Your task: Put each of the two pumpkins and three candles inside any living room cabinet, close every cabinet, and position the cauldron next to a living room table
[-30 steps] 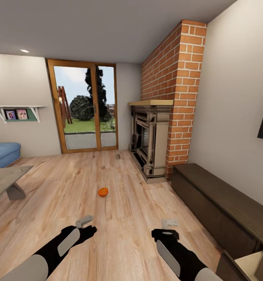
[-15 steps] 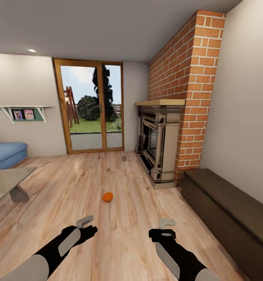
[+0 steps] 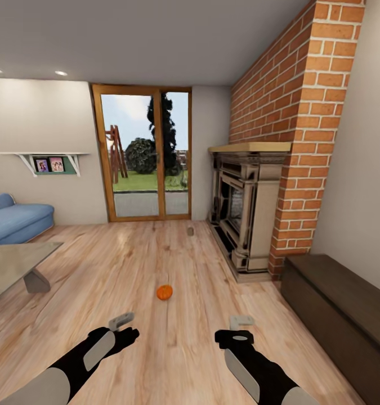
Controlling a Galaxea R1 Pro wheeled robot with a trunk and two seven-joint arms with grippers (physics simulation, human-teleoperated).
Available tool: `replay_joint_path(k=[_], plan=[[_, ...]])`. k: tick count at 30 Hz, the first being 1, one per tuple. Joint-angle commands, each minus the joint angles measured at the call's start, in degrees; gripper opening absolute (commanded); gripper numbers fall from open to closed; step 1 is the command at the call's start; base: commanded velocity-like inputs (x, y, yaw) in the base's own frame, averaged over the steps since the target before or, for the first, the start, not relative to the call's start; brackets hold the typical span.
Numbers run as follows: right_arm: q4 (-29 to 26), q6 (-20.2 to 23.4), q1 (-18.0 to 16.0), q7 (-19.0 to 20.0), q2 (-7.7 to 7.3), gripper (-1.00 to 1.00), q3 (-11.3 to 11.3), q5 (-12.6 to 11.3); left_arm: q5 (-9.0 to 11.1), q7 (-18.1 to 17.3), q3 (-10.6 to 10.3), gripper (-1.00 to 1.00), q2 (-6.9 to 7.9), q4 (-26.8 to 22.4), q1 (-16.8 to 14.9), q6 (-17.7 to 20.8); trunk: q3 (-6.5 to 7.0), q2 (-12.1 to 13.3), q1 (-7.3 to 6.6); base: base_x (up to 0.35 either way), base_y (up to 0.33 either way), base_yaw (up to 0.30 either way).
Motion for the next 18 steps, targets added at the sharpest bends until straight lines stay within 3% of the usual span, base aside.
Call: replay_joint_path(k=[1,6,14,18], plan=[[-0.1,0.2,-0.1,-0.5,-0.03,1.0,0.2,-0.3,0.5,0.5,-0.4,1.0,0.04,0.0,-0.1,0.0,-0.07,0.0,0.03,0.338,-0.001,0.046],[-0.1,0.2,-0.1,-0.4,-0.01,1.0,0.3,-0.3,0.4,0.5,-0.4,1.0,-0.05,0.2,-0.1,0.0,-0.07,0.0,0.03,0.338,0.0,0.106],[-0.1,0.2,-0.1,-0.4,0.01,1.0,0.3,-0.3,0.5,0.5,-0.4,1.0,-0.05,0.2,-0.1,0.0,-0.07,0.0,0.03,0.338,0.007,0.247],[-0.1,0.2,-0.1,-0.4,0.0,1.0,0.3,-0.3,0.5,0.5,-0.4,1.0,-0.17,0.2,-0.1,0.0,-0.07,0.0,0.03,0.33,0.095,0.064]])
